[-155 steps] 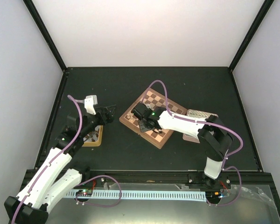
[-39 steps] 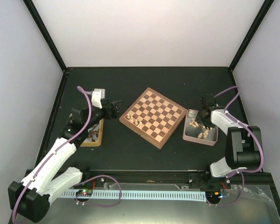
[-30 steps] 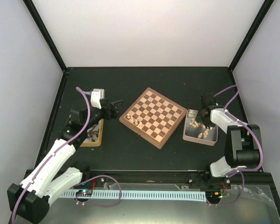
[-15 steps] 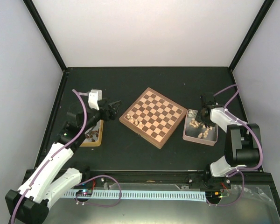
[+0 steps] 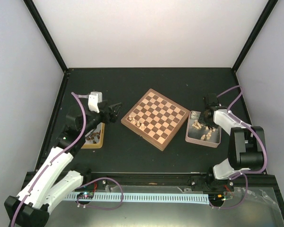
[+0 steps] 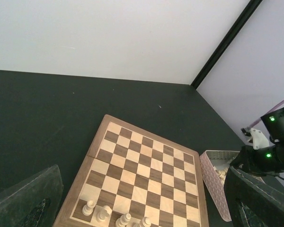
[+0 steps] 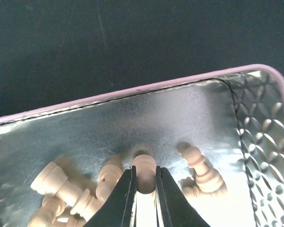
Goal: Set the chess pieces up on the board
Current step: Pick up the chess piece from the storage box, then place the chess piece on the chessboard.
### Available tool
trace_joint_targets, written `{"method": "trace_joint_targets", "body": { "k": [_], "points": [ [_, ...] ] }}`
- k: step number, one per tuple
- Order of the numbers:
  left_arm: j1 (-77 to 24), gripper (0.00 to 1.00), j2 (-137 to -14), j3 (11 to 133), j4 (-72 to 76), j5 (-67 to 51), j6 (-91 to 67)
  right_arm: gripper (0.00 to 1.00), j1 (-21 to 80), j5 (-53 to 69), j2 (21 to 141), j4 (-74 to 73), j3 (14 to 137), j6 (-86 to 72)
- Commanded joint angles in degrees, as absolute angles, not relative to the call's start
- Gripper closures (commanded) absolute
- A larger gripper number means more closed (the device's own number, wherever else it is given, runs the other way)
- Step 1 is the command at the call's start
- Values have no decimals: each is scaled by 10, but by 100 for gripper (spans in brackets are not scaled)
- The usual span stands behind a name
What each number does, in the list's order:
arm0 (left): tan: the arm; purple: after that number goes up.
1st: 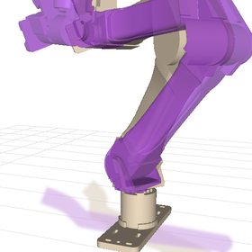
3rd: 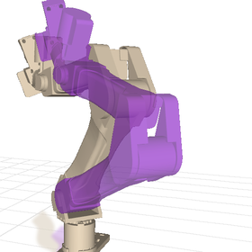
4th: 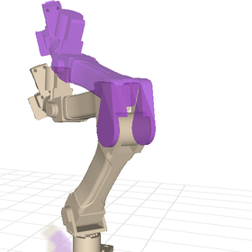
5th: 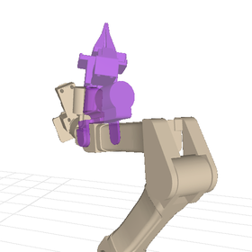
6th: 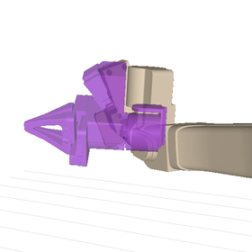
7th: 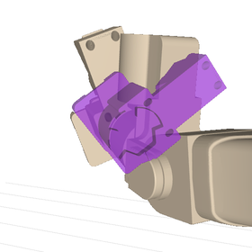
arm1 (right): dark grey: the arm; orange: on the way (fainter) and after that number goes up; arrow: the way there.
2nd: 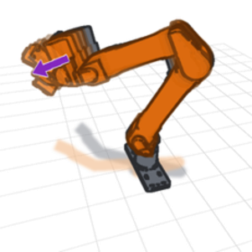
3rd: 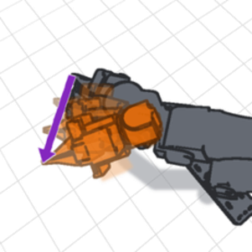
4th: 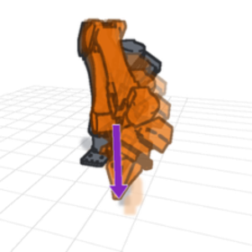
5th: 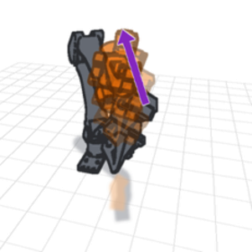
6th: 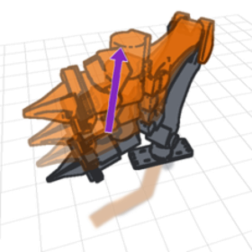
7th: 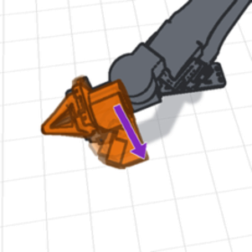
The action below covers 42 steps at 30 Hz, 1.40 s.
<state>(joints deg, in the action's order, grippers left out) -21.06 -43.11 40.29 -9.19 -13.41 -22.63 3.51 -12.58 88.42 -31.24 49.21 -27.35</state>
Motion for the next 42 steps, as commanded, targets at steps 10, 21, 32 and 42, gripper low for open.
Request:
{"method": "trace_joint_targets", "body": {
  "k": [10,21,32,42],
  "points": [
    [-207,5,-415,413,-140,-52,-223,94,201,-135,805,-394,589,-311],
    [-205,5,-404,413,-190,7,-260,93,414,-129,1038,-404,846,-312],
    [-202,4,-387,411,-207,19,-261,93,488,-123,1228,-438,1072,-315],
    [-201,4,-383,412,-211,28,-256,92,503,-113,1284,-454,1104,-305]
  ]
}}
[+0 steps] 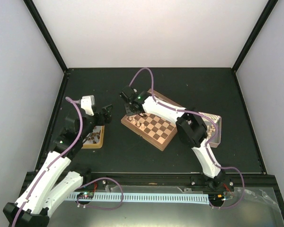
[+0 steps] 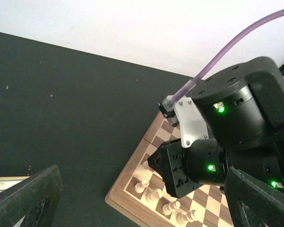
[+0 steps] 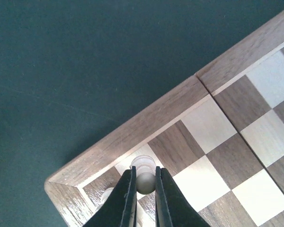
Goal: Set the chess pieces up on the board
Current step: Place the chess piece on the chessboard.
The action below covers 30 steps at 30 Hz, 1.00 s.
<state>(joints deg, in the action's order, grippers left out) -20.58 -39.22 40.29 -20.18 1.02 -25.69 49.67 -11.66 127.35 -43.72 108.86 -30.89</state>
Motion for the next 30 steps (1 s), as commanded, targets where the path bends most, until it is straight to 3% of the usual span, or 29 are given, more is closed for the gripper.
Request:
{"method": "trace_joint_targets", "body": {
  "k": [1,19,30],
  "points": [
    [-201,4,-381,411,-211,32,-256,92,503,-111,1287,-456,1105,-304],
    [-201,4,-380,408,-210,41,-259,88,509,-112,1317,-466,1113,-298],
    [-201,4,-381,411,-212,36,-257,74,507,-130,1315,-462,1130,-306]
  ]
}}
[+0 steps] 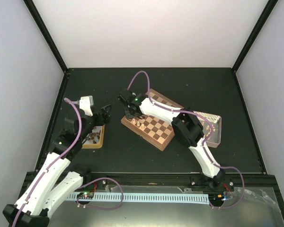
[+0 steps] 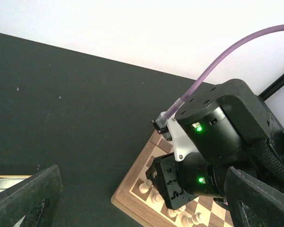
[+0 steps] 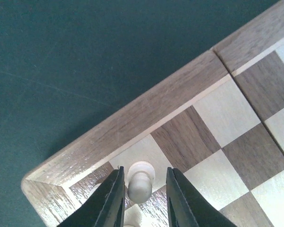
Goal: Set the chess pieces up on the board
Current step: Place the chess piece on the chessboard, then pick up the chess piece from the storage box.
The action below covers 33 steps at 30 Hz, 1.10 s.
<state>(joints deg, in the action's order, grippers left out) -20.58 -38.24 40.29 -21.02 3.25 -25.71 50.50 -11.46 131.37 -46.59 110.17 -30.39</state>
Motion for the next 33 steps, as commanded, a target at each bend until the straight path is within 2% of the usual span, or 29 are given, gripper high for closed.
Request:
{"method": "trace_joint_targets", "body": {
  "k": [1,7,13,23,30,33],
  "points": [
    [-201,4,-382,411,-212,35,-257,74,508,-132,1315,-463,1136,-306],
    [-202,4,-380,414,-214,36,-253,74,505,-147,1303,-476,1165,-311],
    [-201,4,-379,413,-215,34,-252,73,491,-150,1234,-465,1126,-317],
    [-200,4,-375,408,-196,9,-237,72,397,-177,974,-386,844,-336],
    [-200,4,-368,403,-167,-16,-224,71,259,-172,794,-381,644,-329],
    [-200,4,-373,402,-161,-20,-226,70,202,-174,753,-375,571,-321]
  ]
}}
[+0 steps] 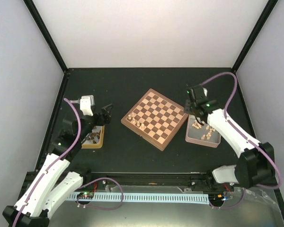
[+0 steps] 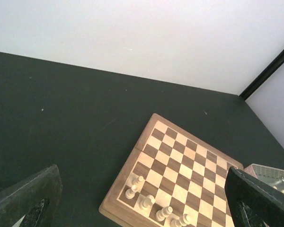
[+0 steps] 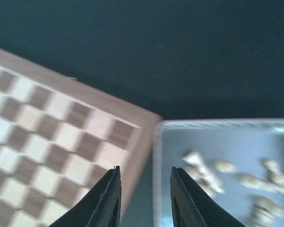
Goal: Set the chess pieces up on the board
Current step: Pick up the chess piece from the storage box.
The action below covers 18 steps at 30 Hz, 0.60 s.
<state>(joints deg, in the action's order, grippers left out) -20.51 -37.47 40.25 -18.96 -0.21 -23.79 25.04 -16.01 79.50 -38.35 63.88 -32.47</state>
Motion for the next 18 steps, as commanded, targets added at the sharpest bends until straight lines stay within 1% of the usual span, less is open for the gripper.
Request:
{"method": "trace_joint_targets", "body": {
  "k": [1,6,12,18],
  "points": [
    [-200,4,-376,402,-160,-22,-227,70,187,-173,746,-373,554,-319],
    [-200,4,-385,403,-157,-28,-233,70,116,-142,750,-343,488,-299],
    [-200,4,-388,403,-156,-31,-236,71,69,-98,810,-311,469,-283],
    [-200,4,-388,403,-156,-34,-239,78,57,-90,857,-285,469,-281]
  ]
}}
